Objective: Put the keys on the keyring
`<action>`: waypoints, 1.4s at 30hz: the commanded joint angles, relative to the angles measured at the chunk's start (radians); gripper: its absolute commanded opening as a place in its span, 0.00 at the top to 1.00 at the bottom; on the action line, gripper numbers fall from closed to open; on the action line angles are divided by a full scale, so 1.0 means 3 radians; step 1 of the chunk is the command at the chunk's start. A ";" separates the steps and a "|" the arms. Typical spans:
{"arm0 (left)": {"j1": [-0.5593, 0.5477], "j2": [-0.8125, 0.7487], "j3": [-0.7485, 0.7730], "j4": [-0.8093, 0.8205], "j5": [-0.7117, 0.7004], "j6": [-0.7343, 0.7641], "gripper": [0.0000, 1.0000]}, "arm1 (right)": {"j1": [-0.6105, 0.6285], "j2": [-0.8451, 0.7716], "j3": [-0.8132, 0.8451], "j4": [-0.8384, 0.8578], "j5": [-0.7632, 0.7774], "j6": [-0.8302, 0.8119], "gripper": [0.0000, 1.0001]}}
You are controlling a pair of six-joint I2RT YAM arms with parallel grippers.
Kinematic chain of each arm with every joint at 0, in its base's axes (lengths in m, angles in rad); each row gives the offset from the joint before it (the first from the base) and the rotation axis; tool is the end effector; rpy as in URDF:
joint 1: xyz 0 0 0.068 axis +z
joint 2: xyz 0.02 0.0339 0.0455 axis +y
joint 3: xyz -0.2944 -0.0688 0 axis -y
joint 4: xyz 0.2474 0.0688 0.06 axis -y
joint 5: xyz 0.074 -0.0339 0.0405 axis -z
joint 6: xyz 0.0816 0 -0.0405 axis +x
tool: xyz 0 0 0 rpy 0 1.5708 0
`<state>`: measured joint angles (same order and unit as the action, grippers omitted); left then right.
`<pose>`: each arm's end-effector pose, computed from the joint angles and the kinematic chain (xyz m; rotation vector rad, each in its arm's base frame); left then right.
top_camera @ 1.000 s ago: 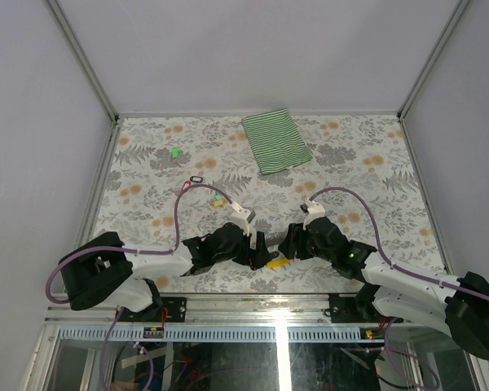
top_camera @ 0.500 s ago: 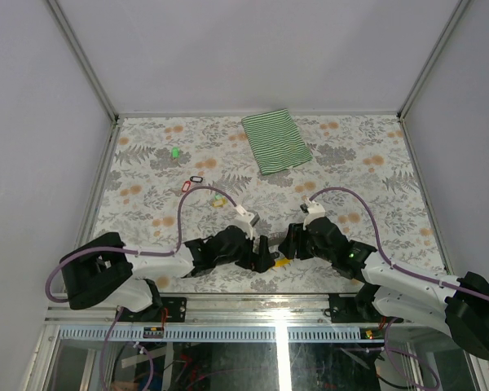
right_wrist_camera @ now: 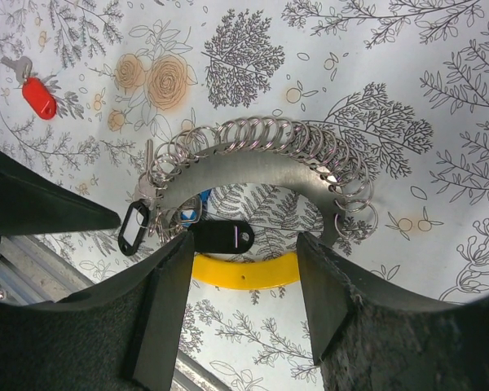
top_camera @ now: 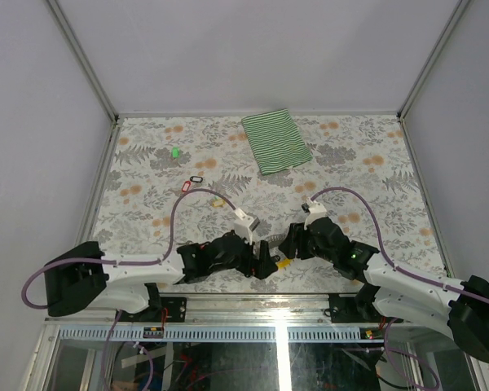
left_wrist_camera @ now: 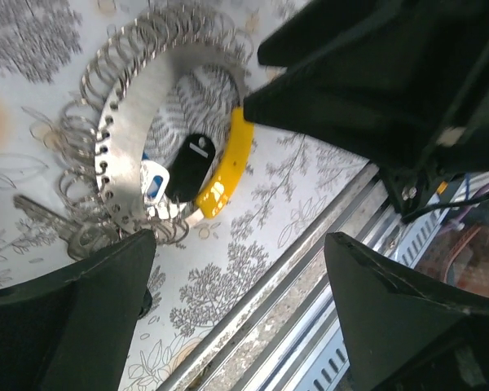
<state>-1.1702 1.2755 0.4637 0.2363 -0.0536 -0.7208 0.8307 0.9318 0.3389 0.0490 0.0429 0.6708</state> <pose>0.1127 -0.2548 0.1723 0.4868 2.2824 -0.9912 0.1484 0.1573 0.1809 -0.1514 2.2274 0.8237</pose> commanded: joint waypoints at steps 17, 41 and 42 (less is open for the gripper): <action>0.1737 -0.1178 -0.0171 -0.0551 0.0304 0.0296 0.19 | 0.0421 0.1039 0.1092 -0.0315 0.0014 -0.0609 0.58; 0.2331 -0.1770 -0.0047 -0.1244 0.0316 0.0414 0.19 | 0.1437 0.2797 0.2668 -0.1493 0.1137 -0.0673 0.64; 0.2331 -0.1771 -0.0039 -0.1238 0.0315 0.0416 0.19 | 0.1450 0.2815 0.2693 -0.1520 0.1175 -0.0679 0.64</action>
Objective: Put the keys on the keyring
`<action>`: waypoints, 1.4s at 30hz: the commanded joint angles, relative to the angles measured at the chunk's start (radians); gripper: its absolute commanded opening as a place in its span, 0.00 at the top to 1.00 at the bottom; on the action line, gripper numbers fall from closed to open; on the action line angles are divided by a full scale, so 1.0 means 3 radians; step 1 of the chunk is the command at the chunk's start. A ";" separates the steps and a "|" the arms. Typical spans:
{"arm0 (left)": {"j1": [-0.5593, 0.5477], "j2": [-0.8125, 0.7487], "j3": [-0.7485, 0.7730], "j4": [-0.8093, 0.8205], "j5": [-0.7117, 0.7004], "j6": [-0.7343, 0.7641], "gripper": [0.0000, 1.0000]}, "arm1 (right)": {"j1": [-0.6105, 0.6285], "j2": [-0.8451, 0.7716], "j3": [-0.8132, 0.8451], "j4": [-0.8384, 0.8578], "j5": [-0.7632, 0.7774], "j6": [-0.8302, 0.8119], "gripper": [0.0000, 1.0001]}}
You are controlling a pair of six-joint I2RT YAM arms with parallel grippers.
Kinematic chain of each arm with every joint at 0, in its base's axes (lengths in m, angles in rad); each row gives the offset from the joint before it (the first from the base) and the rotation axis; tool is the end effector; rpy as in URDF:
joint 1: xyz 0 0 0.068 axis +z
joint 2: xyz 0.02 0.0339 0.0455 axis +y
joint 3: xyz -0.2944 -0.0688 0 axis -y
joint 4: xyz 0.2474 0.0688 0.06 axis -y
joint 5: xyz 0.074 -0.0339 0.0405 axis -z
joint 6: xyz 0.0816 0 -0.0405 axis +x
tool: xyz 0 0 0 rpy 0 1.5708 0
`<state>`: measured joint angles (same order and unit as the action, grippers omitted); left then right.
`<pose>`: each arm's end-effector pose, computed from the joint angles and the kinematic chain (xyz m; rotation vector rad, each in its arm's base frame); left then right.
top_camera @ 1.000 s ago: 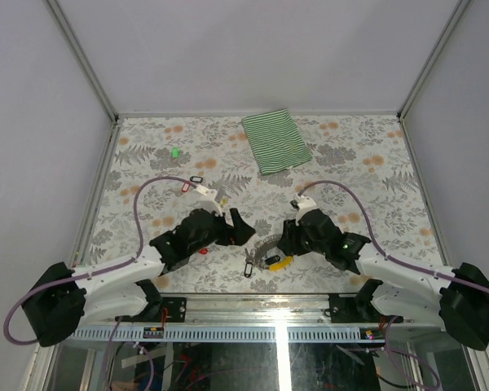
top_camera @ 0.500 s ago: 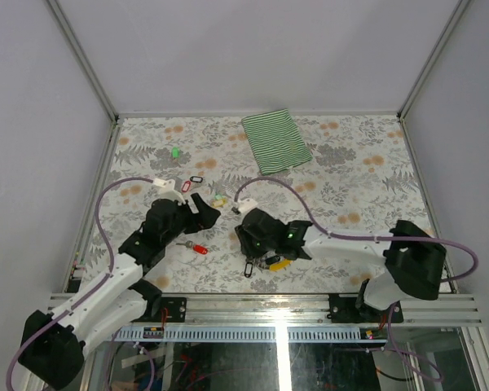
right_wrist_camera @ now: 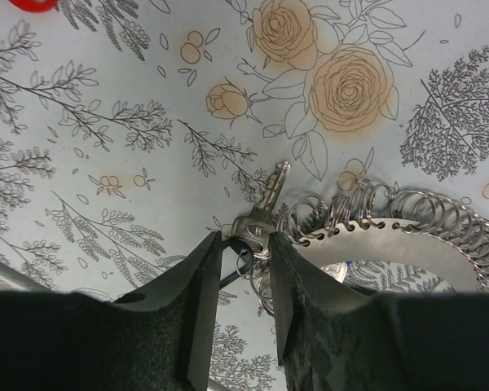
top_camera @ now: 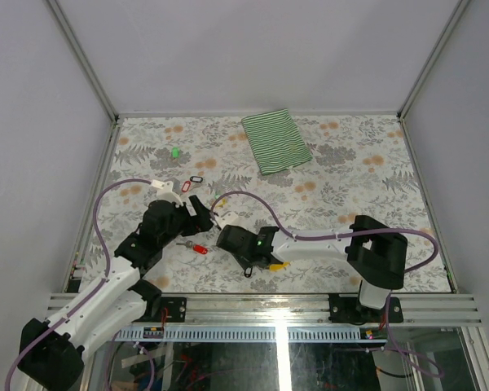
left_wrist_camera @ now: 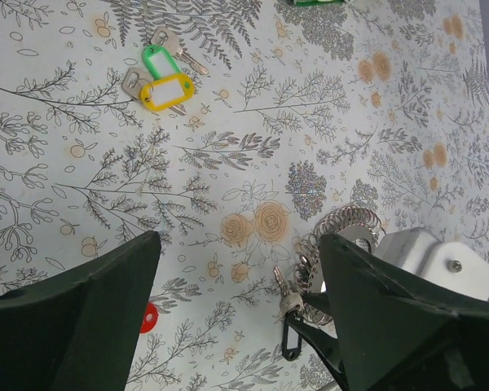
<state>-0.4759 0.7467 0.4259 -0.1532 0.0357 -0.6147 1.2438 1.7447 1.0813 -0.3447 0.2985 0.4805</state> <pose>0.1729 -0.0924 0.2214 -0.1240 2.1179 -0.7046 0.1460 0.3558 0.1698 -0.8429 2.3965 0.3086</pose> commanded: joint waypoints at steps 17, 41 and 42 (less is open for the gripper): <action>0.0016 -0.0107 0.0079 -0.0021 -0.0109 0.0050 0.18 | 0.0110 0.0280 0.0315 -0.0305 0.0360 -0.0058 0.66; 0.0017 -0.0414 0.0094 -0.0278 -0.0607 -0.0024 0.16 | 0.0112 0.0458 0.0370 -0.0415 0.0393 -0.0082 0.69; 0.0016 -0.0424 0.0098 -0.0292 -0.0629 -0.0030 0.16 | 0.0113 0.0460 0.0370 -0.0416 0.0396 -0.0083 0.69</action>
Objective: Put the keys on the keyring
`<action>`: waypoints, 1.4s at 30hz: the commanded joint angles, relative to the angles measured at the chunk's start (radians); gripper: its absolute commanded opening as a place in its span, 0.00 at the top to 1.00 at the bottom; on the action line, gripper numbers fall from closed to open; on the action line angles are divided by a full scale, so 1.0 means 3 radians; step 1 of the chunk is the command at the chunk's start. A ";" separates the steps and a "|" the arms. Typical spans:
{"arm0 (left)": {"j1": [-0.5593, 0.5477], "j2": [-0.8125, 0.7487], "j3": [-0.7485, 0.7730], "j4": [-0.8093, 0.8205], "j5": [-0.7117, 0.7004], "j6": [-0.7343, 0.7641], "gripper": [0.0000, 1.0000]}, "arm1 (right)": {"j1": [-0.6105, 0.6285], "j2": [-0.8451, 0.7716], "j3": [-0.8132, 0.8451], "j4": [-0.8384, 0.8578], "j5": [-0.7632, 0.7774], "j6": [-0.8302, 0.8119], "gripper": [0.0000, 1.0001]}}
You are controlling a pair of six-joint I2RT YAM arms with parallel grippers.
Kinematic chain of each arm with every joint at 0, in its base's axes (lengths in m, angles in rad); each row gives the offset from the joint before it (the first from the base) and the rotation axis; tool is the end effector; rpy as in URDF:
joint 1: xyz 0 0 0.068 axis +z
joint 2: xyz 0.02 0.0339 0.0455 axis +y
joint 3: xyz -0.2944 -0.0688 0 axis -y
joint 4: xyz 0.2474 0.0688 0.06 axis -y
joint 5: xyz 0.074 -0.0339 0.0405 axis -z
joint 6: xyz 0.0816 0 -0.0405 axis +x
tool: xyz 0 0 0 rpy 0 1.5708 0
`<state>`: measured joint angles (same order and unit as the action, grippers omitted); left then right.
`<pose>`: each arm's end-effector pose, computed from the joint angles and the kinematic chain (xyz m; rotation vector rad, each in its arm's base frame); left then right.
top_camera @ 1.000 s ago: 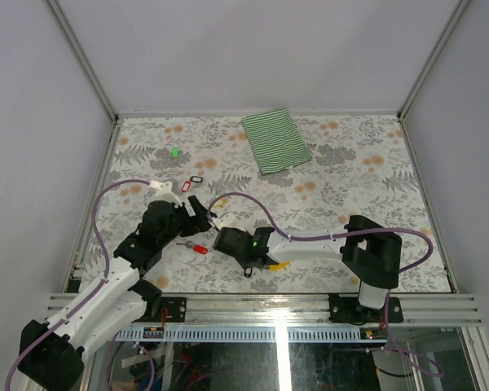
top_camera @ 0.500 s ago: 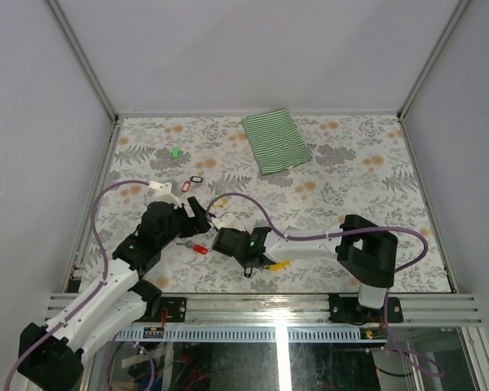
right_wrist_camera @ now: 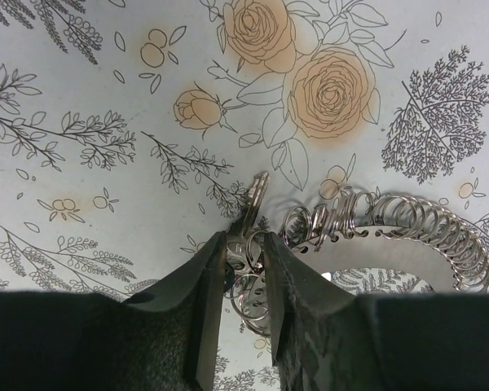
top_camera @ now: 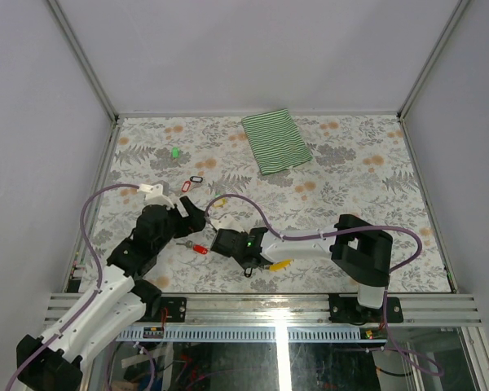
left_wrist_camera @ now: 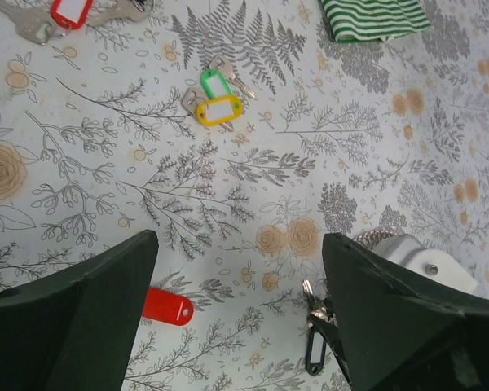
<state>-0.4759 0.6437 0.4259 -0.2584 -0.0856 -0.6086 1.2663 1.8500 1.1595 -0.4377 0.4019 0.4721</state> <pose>0.1606 -0.0749 0.2241 -0.1936 2.0879 -0.5823 0.1486 0.3662 0.1504 -0.8796 2.4000 0.1031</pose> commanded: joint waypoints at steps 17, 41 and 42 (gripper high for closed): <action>0.0018 -0.0224 0.0128 -0.0078 -0.0467 -0.0083 0.15 | 0.0040 0.0015 0.0033 -0.0069 0.0123 -0.0040 0.98; 0.0015 -0.0477 0.0140 0.0462 0.0385 0.0407 0.13 | -0.0361 -0.1704 -0.0943 0.1149 -0.0714 -0.0115 1.00; 0.0016 -0.0497 0.0159 0.0511 0.0460 0.0451 0.13 | -0.0438 -0.1830 -0.1008 0.1226 -0.0814 -0.0128 1.00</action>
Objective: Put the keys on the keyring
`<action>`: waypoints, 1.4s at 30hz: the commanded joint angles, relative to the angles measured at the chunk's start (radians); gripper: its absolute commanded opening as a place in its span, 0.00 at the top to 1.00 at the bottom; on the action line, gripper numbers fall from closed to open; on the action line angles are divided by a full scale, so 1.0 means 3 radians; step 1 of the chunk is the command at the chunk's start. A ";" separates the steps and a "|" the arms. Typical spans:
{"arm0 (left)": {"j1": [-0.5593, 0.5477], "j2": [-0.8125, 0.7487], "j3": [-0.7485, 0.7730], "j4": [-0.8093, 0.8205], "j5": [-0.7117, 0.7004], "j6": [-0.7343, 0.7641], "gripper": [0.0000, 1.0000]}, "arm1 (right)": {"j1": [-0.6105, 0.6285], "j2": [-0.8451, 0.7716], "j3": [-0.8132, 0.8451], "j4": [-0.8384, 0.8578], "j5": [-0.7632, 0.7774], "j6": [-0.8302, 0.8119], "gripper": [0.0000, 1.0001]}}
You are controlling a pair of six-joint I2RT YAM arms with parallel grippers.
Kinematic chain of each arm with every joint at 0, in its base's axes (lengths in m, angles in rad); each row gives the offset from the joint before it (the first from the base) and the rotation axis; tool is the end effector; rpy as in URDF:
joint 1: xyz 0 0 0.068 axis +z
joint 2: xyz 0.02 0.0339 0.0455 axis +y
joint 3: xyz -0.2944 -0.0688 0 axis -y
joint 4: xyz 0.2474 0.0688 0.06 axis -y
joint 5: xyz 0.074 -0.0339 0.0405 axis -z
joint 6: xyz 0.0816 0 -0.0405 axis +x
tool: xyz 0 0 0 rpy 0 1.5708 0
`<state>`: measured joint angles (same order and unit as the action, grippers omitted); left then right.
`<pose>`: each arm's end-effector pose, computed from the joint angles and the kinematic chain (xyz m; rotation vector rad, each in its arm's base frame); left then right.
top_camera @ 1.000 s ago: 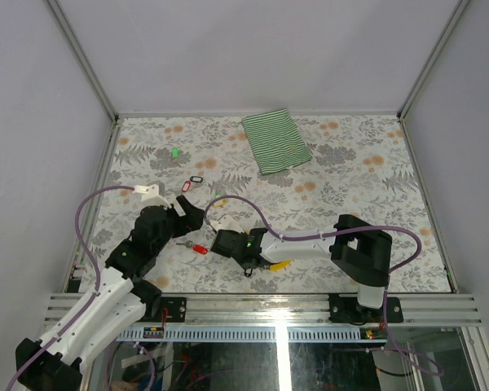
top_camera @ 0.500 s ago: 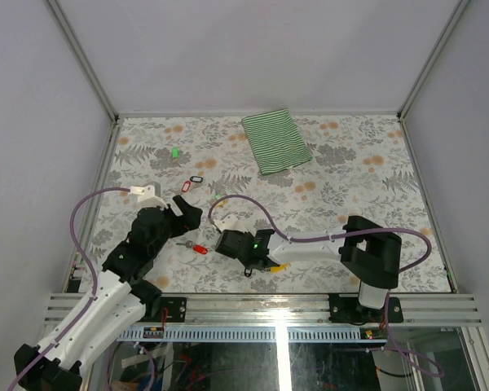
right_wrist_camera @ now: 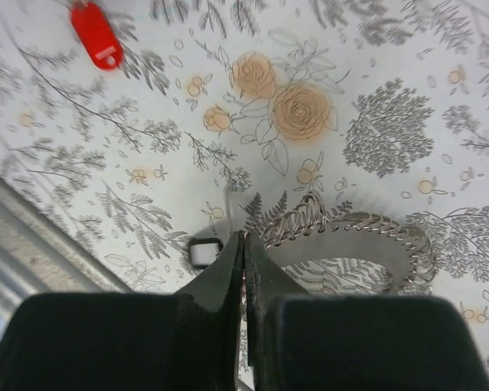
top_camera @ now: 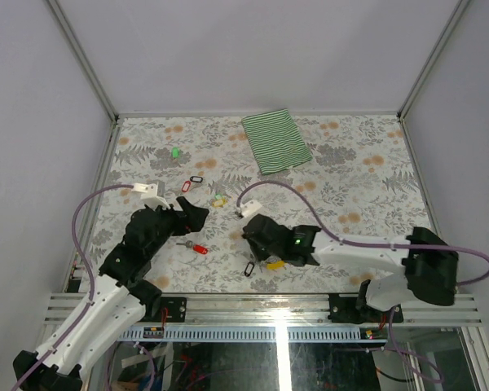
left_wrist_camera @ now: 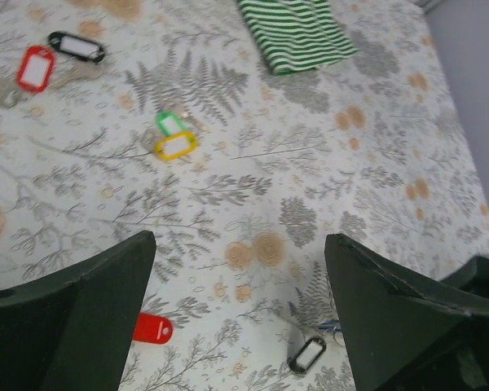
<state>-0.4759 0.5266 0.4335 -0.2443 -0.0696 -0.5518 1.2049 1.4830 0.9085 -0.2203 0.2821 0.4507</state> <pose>0.1484 -0.0701 0.2468 -0.1225 1.9537 -0.6226 0.1433 0.3105 0.2139 -0.7463 2.2587 0.4867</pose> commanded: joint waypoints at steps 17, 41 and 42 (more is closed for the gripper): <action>0.0017 0.0360 0.0584 0.1172 0.2049 0.0704 0.32 | -0.0774 -0.1871 -0.0439 0.0936 -0.1127 -0.0365 1.00; -0.0073 0.0980 0.0978 0.2519 0.3488 0.0247 0.64 | -0.0774 -0.2474 -0.0278 0.1464 -0.2041 -0.0810 1.00; -0.0120 0.0997 0.1017 0.2489 0.3472 0.0298 0.64 | -0.0774 -0.2486 -0.0298 0.1541 -0.2067 -0.0827 1.00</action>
<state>-0.4820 0.8150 0.6731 0.3878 0.9237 -0.4583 0.9775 0.7734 0.7773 0.0681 -0.2562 0.2527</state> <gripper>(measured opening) 0.367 0.010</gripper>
